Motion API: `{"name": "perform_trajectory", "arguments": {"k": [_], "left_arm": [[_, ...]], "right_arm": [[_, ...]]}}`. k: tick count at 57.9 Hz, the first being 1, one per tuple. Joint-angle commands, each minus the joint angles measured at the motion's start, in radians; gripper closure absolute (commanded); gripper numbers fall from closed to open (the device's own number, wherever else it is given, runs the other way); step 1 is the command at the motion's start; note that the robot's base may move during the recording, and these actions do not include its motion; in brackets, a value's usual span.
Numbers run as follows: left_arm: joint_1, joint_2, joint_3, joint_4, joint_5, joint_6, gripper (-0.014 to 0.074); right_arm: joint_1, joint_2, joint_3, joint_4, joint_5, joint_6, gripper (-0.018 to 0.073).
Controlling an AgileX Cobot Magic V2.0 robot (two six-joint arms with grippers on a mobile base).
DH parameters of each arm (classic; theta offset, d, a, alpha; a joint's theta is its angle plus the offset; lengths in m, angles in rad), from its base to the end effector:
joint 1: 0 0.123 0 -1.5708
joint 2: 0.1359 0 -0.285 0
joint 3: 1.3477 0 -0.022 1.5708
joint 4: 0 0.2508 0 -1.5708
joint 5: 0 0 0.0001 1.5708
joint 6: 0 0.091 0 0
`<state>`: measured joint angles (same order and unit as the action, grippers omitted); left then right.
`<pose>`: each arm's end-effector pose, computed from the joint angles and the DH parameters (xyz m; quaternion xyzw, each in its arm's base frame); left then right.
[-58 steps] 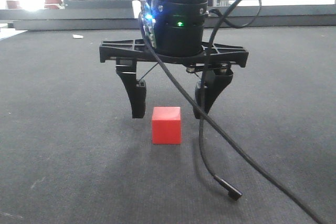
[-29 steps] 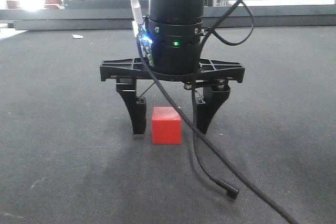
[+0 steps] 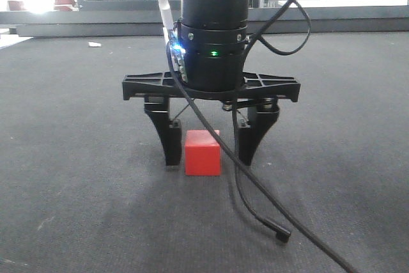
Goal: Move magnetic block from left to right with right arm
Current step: 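Close the right gripper on the red cube and lift it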
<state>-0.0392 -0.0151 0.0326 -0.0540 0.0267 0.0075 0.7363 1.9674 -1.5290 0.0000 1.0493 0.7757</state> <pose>0.0566 -0.0024 0.2006 -0.0020 0.6917 -0.0314 0.7215 0.2987 0.2707 0.2132 0.0196 0.9962 0.0583 0.0619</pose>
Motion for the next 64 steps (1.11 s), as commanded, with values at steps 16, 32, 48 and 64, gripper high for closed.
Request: {"name": "perform_trajectory", "arguments": {"k": [16,32,48,64], "left_arm": [[-0.004,-0.009,0.009,-0.003,-0.083,-0.007,0.0722],[-0.004,-0.009,0.009,-0.003,-0.083,-0.007,0.0722],[-0.004,-0.009,0.009,-0.003,-0.083,-0.007,0.0722],[-0.004,-0.009,0.009,-0.003,-0.083,-0.007,0.0722]], "right_arm": [[0.010,-0.057,-0.032,0.000,-0.001,0.001,0.0288],[0.012,-0.131,-0.032,-0.007,0.004,-0.003,0.0288],[0.004,-0.294,0.023,-0.027,0.015,-0.144,0.0288],[-0.090,-0.549,0.246,-0.026,-0.036,-0.355,0.0288]]}}
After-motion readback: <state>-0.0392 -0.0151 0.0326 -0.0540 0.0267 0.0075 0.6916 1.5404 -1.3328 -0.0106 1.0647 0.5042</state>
